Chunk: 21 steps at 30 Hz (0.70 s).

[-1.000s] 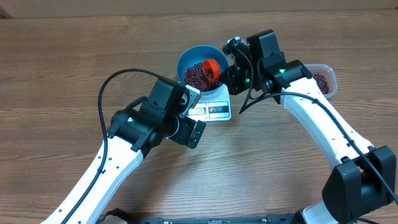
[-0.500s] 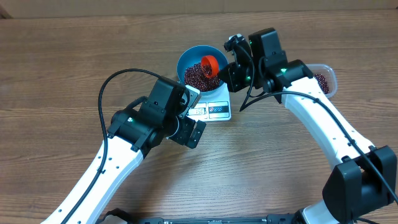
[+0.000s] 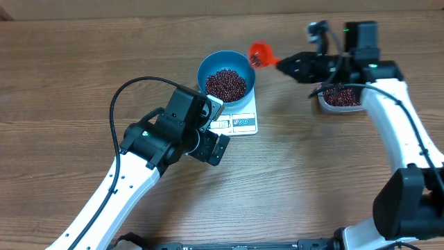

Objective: Scoop item into bowl and weigh 150g on scale
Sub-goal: 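Lift the scoop away from the bowl toward the bean tub, then lower the red scoop into the bean tub with the right gripper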

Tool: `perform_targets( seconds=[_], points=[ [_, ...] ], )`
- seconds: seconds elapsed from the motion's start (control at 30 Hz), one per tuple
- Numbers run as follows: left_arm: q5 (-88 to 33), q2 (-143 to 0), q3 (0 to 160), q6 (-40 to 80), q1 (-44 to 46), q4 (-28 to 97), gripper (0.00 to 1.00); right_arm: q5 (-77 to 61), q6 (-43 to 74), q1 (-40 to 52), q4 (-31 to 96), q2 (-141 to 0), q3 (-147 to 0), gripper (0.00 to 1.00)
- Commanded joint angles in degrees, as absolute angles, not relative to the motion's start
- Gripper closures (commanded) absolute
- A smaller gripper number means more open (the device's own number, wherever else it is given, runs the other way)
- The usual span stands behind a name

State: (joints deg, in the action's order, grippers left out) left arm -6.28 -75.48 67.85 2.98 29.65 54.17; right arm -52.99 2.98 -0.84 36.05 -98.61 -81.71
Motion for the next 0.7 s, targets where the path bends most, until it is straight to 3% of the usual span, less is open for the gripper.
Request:
perform_targets(
  seconds=[0.0, 0.37, 0.67],
  points=[
    [-6.94, -75.33, 67.99, 2.96, 29.93, 53.98, 0.0, -65.43, 3.46, -6.85, 36.95, -96.53, -83.33, 0.96],
    [-6.94, -75.33, 67.99, 2.94, 29.93, 53.98, 0.0, -63.66, -0.58, -28.08, 51.53, -96.12, -83.33, 0.96],
    [-6.94, -75.33, 67.99, 2.96, 29.93, 53.95, 0.0, -40.45, -3.25, -30.24, 59.22, -92.99, -83.33, 0.96]
  ],
)
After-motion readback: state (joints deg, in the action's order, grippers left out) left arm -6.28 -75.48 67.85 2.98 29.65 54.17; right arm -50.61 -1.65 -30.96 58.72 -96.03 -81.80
